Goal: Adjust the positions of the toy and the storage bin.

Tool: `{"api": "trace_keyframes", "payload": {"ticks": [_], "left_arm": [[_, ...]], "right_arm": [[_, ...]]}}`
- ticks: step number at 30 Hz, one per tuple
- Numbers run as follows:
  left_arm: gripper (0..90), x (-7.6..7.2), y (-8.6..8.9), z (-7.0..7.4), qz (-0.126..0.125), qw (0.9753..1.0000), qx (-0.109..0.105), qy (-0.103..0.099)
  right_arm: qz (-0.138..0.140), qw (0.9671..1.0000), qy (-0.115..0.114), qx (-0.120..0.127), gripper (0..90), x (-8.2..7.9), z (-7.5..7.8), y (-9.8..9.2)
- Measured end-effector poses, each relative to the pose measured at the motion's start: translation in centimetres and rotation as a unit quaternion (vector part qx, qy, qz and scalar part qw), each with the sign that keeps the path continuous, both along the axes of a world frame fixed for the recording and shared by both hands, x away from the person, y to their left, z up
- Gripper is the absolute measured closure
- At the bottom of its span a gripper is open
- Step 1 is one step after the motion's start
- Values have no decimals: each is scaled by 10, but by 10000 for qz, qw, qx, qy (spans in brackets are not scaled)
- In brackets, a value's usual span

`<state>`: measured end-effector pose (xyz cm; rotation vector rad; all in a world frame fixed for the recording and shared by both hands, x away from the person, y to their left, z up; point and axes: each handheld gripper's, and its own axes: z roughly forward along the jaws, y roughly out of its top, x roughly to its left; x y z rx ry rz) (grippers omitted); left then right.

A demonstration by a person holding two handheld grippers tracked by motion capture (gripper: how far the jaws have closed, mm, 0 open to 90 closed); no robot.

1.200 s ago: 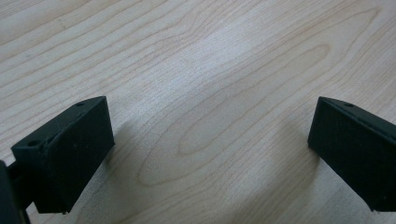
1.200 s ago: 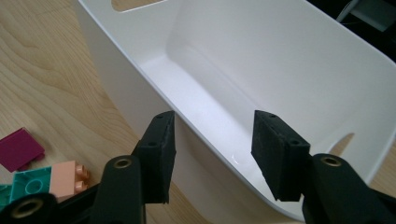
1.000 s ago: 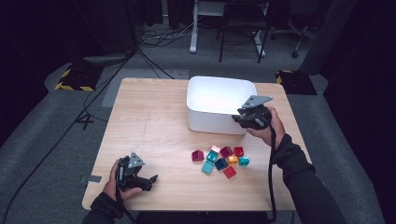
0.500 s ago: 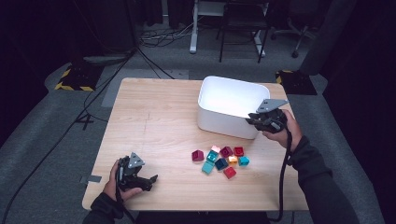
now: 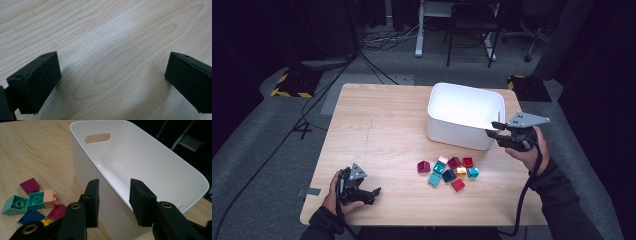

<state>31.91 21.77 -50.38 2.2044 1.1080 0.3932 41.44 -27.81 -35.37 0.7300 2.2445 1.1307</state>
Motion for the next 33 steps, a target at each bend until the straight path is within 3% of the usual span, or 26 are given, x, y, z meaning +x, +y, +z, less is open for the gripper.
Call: {"api": "trace_keyframes", "payload": {"ticks": [2, 5, 8, 9, 12, 16, 20, 26, 27, 33], "left_arm": [[5, 0, 0, 0, -27, 10000, 0, 19], [6, 0, -1, 0, -3, 10000, -15, 16], [7, 0, -2, 0, -44, 10000, 11, -9], [7, 0, -3, 0, -106, 9999, 6, -7], [7, 0, -4, 0, -143, 9999, 18, 8], [16, -2, -6, 0, -113, 9999, -34, -4], [22, -2, -7, 0, -199, 9998, -7, -25], [11, -2, -8, 0, -127, 9999, 30, -73], [11, -2, -7, 0, -154, 9999, 1, 15], [10, -2, -6, 0, -128, 9999, -29, 36]], "right_arm": [[-33, 9998, -179, 127, 574, -11, -1, -5], [121, 9990, -146, 402, 553, -28, -10, -12], [194, 9993, -35, 303, 501, -47, -36, -17], [194, 9993, -35, 303, 501, -47, -36, -17], [200, 9993, 184, 261, 470, -54, -62, -21], [177, 9974, 654, 227, 430, -53, -98, -27], [108, 9954, 945, 140, 392, -48, -121, -32], [37, 9924, 1191, 316, 308, -45, -137, -37], [70, 9925, 1185, 286, 301, -44, -139, -37], [-34, 9910, 1329, 182, 256, -41, -149, -36]]}}
